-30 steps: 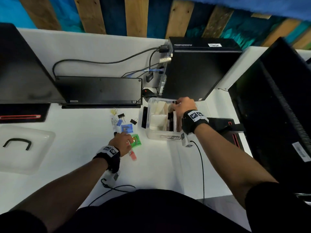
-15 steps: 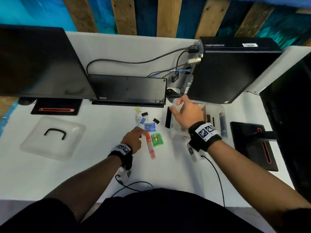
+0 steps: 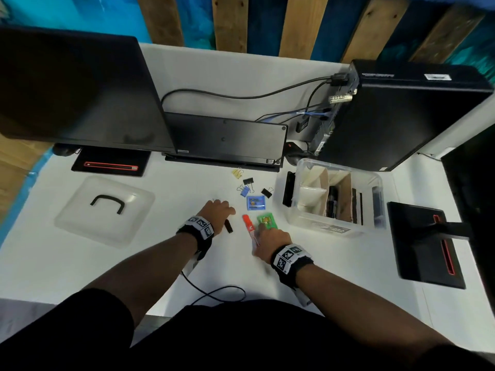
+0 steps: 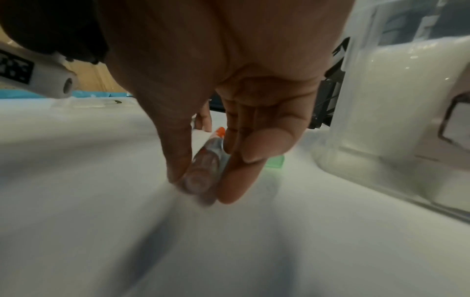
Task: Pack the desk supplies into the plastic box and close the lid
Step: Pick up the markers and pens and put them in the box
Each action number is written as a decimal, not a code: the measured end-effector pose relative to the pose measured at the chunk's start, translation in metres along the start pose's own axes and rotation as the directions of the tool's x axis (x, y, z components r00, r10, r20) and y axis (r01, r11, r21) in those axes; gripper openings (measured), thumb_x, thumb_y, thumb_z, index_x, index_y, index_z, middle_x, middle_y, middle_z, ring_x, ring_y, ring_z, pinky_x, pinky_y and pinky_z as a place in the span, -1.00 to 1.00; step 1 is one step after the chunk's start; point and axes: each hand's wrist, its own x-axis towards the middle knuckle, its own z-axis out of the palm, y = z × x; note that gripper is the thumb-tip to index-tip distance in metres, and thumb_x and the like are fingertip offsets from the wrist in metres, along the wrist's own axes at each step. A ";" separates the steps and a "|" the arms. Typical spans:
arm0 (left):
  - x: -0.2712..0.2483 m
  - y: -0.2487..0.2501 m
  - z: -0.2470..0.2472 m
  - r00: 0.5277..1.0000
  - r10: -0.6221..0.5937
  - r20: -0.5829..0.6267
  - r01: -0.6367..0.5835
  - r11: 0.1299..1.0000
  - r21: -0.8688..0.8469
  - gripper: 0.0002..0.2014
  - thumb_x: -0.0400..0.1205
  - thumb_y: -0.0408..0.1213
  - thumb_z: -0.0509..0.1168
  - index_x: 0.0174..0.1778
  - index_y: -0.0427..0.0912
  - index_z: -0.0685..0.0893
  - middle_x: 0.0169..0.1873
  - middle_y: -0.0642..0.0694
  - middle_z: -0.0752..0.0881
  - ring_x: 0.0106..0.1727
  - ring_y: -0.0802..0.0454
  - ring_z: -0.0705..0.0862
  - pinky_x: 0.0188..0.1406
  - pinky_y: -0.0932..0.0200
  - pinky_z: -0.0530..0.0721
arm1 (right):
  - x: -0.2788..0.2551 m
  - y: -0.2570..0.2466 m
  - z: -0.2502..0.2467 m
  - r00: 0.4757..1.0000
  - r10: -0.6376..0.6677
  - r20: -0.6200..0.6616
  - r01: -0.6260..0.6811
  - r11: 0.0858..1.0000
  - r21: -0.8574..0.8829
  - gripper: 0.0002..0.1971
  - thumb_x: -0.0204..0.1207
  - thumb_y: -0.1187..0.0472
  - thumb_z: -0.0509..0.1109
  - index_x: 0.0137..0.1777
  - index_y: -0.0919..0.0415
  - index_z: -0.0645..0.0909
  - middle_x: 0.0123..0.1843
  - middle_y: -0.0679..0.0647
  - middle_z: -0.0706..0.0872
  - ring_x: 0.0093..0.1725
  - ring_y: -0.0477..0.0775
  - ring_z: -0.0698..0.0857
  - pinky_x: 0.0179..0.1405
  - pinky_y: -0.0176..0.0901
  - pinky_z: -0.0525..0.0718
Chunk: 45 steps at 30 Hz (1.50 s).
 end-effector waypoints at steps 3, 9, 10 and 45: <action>-0.004 -0.007 0.007 0.998 -0.057 -0.038 0.055 0.997 -0.046 -0.65 0.64 -0.31 0.16 0.34 0.01 0.55 0.24 -0.05 0.63 0.29 -0.08 0.51 0.29 0.04 0.36 | -0.002 0.005 0.000 1.000 -0.012 -0.016 0.012 1.000 0.006 -0.66 0.58 0.05 0.22 0.29 0.19 0.45 0.16 0.20 0.74 0.09 0.31 0.75 0.04 0.03 0.65; -0.017 -0.010 0.006 0.945 -0.327 0.010 0.246 0.693 -0.678 -0.70 0.56 -0.15 0.39 0.20 -0.11 0.64 0.06 -0.12 0.73 0.04 -0.06 0.69 0.03 0.15 0.60 | -0.010 0.023 -0.025 0.996 0.082 -0.032 -0.071 0.964 0.258 -0.58 0.41 -0.07 0.39 0.21 0.12 0.59 0.06 0.17 0.73 0.09 0.29 0.71 -0.05 -0.09 0.60; -0.020 -0.006 0.000 0.939 -0.343 0.029 0.235 0.577 -0.783 -0.70 0.56 -0.15 0.42 0.18 -0.12 0.64 0.00 -0.11 0.72 -0.05 -0.04 0.70 -0.09 0.17 0.64 | -0.013 0.027 -0.029 0.996 0.085 -0.037 -0.069 0.944 0.323 -0.59 0.40 -0.07 0.41 0.19 0.10 0.59 0.01 0.17 0.72 0.06 0.28 0.71 -0.11 -0.12 0.57; 0.061 0.222 -0.128 0.985 -0.047 -0.165 -0.105 0.595 -0.797 -0.58 0.55 -0.52 0.17 0.20 -0.03 0.70 0.19 -0.01 0.70 0.18 -0.01 0.69 0.08 0.26 0.63 | -0.052 0.173 -0.106 0.818 0.355 -0.452 -0.172 0.902 0.397 -0.63 0.59 0.07 0.29 0.39 -0.10 0.60 0.11 0.20 0.76 0.19 0.29 0.69 0.26 0.11 0.61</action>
